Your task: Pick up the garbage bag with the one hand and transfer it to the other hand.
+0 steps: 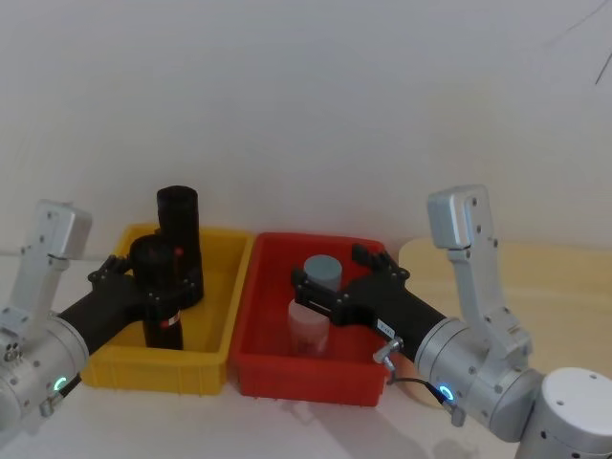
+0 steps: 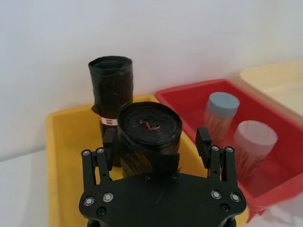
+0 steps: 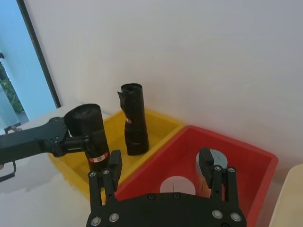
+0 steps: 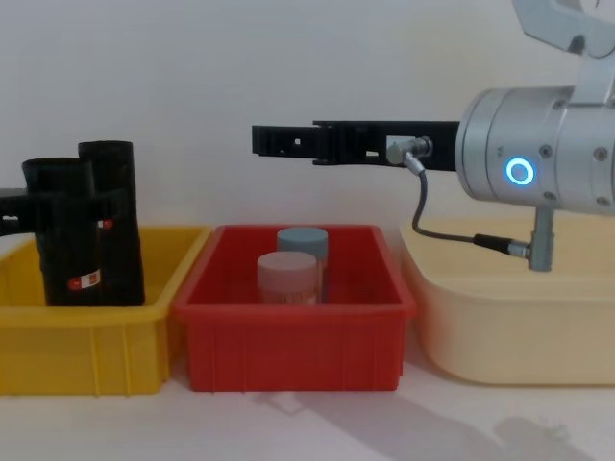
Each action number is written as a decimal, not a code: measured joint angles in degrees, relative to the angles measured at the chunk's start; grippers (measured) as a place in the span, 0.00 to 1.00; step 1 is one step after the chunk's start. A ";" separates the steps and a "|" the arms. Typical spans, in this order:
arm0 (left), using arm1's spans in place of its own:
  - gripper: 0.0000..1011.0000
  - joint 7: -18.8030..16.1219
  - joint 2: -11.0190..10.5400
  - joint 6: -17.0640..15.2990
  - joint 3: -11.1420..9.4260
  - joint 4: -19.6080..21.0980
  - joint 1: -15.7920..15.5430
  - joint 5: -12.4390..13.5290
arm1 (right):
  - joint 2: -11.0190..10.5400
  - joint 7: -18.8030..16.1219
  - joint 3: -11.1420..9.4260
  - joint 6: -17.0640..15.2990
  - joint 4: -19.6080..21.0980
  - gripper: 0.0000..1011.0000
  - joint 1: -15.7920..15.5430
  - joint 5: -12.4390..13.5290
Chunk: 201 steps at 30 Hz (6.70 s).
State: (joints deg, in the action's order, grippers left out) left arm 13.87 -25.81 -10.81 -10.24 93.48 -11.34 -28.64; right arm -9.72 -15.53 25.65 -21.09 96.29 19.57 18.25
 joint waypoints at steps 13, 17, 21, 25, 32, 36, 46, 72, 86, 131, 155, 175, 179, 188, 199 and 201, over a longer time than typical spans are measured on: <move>0.99 -5.83 -1.50 -3.74 -2.42 1.50 -1.19 7.44 | -0.86 0.32 0.69 -0.24 -1.91 0.99 0.93 -0.83; 0.99 -6.96 -1.79 -4.58 -2.82 1.83 -1.42 8.90 | -0.98 0.41 1.17 -0.21 -3.23 0.99 1.55 -1.56; 0.99 -8.00 -2.04 -5.34 -3.20 2.12 -1.61 10.27 | -0.99 0.36 1.77 -0.19 -4.74 0.99 2.37 -2.46; 0.99 -8.57 -2.18 -5.73 -3.42 2.28 -1.73 11.01 | -0.79 -0.30 2.83 -0.19 -6.86 0.99 3.59 -3.39; 0.99 -9.29 -2.35 -6.26 -3.69 2.48 -1.88 11.96 | 0.04 -1.35 4.10 -0.32 -9.33 0.99 5.28 -4.40; 0.99 -9.56 -2.43 -6.50 -3.80 2.56 -1.93 12.35 | 0.49 -1.57 4.69 -0.24 -10.83 0.99 6.14 -5.10; 0.99 -9.96 -2.50 -6.77 -3.92 2.65 -1.99 12.87 | 1.54 -1.23 5.69 1.18 -15.89 0.99 8.86 -7.70; 0.99 -10.21 -2.57 -6.95 -4.01 2.71 -2.05 13.20 | 1.74 -3.37 6.24 -1.40 -20.69 0.99 11.13 -9.71; 0.99 -10.21 -2.58 -6.96 -4.00 2.70 -2.05 13.22 | 2.32 -4.03 5.48 -1.91 -21.96 0.99 11.31 -9.95; 0.54 -10.21 -2.57 -6.95 -4.00 2.70 -2.04 13.21 | 4.35 -5.08 4.05 -2.09 -23.28 0.64 11.16 -8.12; 0.50 -10.21 -2.56 -6.95 -4.00 2.71 -2.04 13.23 | 4.42 -5.07 4.04 -2.08 -23.27 0.64 11.17 -8.06; 0.49 -8.76 -3.05 -7.68 -4.58 6.53 -7.60 15.50 | 3.48 -4.00 2.07 0.49 -17.36 0.64 11.08 -7.17; 0.50 -7.49 -2.77 -7.08 -5.11 6.96 -10.10 15.93 | 2.82 -3.14 1.18 1.42 -14.71 0.64 11.09 -7.14; 0.50 -4.01 -0.81 -4.56 -7.39 6.10 -16.66 16.51 | 0.92 -0.67 -1.45 2.70 -8.77 0.64 10.21 -7.88; 0.50 1.10 3.67 -0.61 -11.31 1.18 -24.52 16.63 | -1.97 3.43 -5.73 2.94 -1.53 0.64 7.64 -9.96; 0.49 2.17 4.85 0.30 -12.13 -0.42 -26.10 16.60 | -2.64 4.38 -6.80 2.80 -0.04 0.64 6.92 -10.48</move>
State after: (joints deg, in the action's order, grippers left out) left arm 16.04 -20.95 -10.52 -22.37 93.06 -37.43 -12.04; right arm -12.36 -11.16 18.84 -18.29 96.24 26.48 7.77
